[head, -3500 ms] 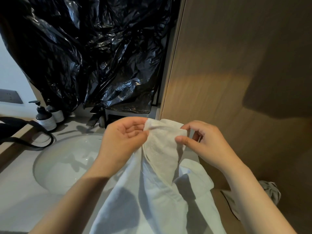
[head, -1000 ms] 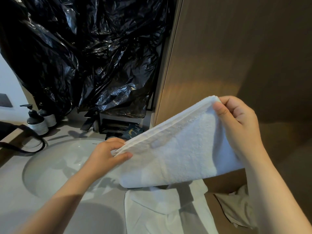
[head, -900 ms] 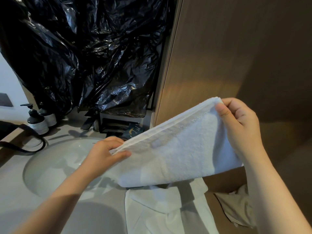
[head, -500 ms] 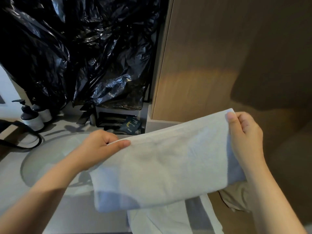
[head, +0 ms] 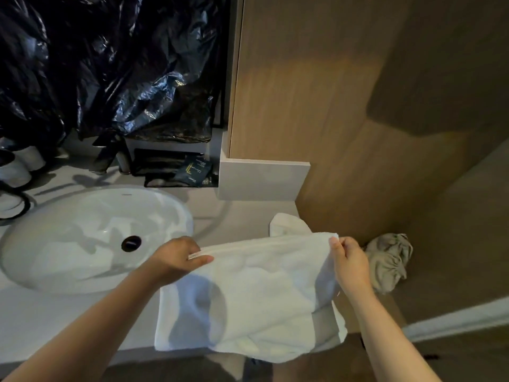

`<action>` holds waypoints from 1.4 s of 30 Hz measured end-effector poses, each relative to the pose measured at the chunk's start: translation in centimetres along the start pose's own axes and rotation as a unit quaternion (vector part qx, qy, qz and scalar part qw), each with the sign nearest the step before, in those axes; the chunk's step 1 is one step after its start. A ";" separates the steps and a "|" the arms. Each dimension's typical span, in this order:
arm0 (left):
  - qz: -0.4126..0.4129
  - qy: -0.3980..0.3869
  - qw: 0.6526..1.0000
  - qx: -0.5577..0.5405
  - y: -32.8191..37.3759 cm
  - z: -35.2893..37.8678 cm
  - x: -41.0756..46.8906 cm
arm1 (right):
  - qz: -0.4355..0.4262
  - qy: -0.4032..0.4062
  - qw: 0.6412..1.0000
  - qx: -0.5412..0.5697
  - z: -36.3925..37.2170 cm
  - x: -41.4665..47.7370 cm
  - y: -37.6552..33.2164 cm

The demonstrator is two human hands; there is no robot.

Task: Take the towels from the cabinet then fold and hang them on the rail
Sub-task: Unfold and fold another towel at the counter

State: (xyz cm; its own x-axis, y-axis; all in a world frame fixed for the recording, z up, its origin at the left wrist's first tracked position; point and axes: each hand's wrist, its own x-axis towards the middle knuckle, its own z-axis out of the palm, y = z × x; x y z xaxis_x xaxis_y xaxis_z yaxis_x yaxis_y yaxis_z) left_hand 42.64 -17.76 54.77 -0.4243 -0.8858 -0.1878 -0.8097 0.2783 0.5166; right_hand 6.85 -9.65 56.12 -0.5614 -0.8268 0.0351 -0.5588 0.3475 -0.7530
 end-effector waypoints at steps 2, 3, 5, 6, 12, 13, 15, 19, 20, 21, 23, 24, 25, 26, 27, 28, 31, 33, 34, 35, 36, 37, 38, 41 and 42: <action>-0.055 -0.043 0.997 0.020 -1.0 -0.3 -0.1 | 0.002 -0.002 1.000 0.010 0.1 0.6 -0.3; -0.076 -0.060 0.995 0.020 -1.6 -0.3 -0.3 | 0.002 -0.004 1.000 0.016 0.2 0.8 -0.4; -0.106 -0.068 0.992 -0.007 -2.7 -0.4 -1.0 | -0.001 -0.008 1.000 0.018 0.3 1.2 -0.6; -0.116 -0.060 0.991 -0.022 -3.1 -0.5 -1.4 | 0.000 -0.010 1.000 0.018 0.4 1.4 -0.6; -0.069 0.079 0.994 -0.042 -3.2 -0.8 -2.9 | -0.001 -0.010 1.000 0.019 0.9 1.9 -0.3; -0.065 0.099 0.992 -0.042 -3.2 -0.9 -3.0 | -0.003 -0.009 1.000 0.016 0.9 2.0 -0.2; -0.070 0.132 0.988 -0.048 -3.3 -1.0 -3.2 | -0.007 -0.011 1.000 0.011 0.9 2.2 -0.1; -0.107 0.158 0.970 -0.151 -3.8 -0.7 -3.2 | 0.014 -0.023 0.999 0.019 1.2 2.5 0.3; -0.127 0.162 0.959 -0.196 -3.9 -0.5 -3.1 | 0.017 -0.025 0.999 0.023 1.3 2.5 0.4; -0.147 0.164 0.944 -0.246 -3.9 -0.2 -3.0 | 0.019 -0.027 0.999 0.026 1.4 2.6 0.5; -0.173 0.169 0.911 -0.333 -4.0 0.3 -2.9 | 0.023 -0.030 0.999 0.034 1.7 2.7 0.5; -0.184 0.173 0.895 -0.368 -4.1 0.5 -2.8 | 0.026 -0.031 0.999 0.034 1.8 2.9 0.5; -0.195 0.174 0.879 -0.400 -4.1 0.7 -2.8 | 0.029 -0.032 0.999 0.033 2.0 3.0 0.4; -0.209 0.167 0.865 -0.424 -4.3 0.9 -2.7 | 0.032 -0.033 0.998 0.031 2.1 3.1 0.3; -0.222 0.151 0.859 -0.436 -4.4 1.0 -2.7 | 0.034 -0.034 0.998 0.032 2.3 3.3 0.3; -0.236 0.130 0.857 -0.438 -4.5 1.0 -2.6 | 0.035 -0.035 0.998 0.032 2.4 3.4 0.2; -0.279 0.079 0.853 -0.433 -4.7 1.3 -2.8 | 0.033 -0.040 0.998 0.031 2.8 3.7 0.1; -0.308 0.063 0.842 -0.437 -4.9 1.7 -3.0 | 0.032 -0.045 0.998 0.033 2.9 3.8 0.2; -0.318 0.065 0.839 -0.437 -4.8 2.0 -3.1 | 0.033 -0.048 0.998 0.033 3.0 3.8 0.2; -0.326 0.075 0.840 -0.426 -4.7 2.3 -3.1 | 0.034 -0.050 0.998 0.033 3.0 3.8 0.2; -0.333 0.094 0.846 -0.406 -4.5 2.6 -3.0 | 0.032 -0.051 0.998 0.034 3.1 3.8 0.2; -0.335 0.121 0.853 -0.381 -4.2 2.8 -2.9 | 0.029 -0.048 0.998 0.036 3.1 3.7 0.1; -0.332 0.149 0.859 -0.360 -3.9 2.8 -2.9 | 0.024 -0.040 0.998 0.039 3.1 3.6 -0.1; -0.286 0.233 0.880 -0.299 -3.2 2.7 -3.0 | -0.007 -0.003 0.999 0.052 2.9 3.1 -1.1; -0.269 0.252 0.888 -0.277 -3.0 2.5 -3.1 | -0.019 0.007 0.999 0.050 2.6 2.8 -1.5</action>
State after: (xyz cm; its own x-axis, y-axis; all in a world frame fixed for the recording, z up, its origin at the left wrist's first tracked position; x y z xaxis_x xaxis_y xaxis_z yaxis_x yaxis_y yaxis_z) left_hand 45.34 -14.92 51.72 0.3112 -0.9279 -0.2053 -0.4580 -0.3357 0.8231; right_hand 7.67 -13.63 55.64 -0.5504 -0.8316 0.0735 -0.5169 0.2704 -0.8122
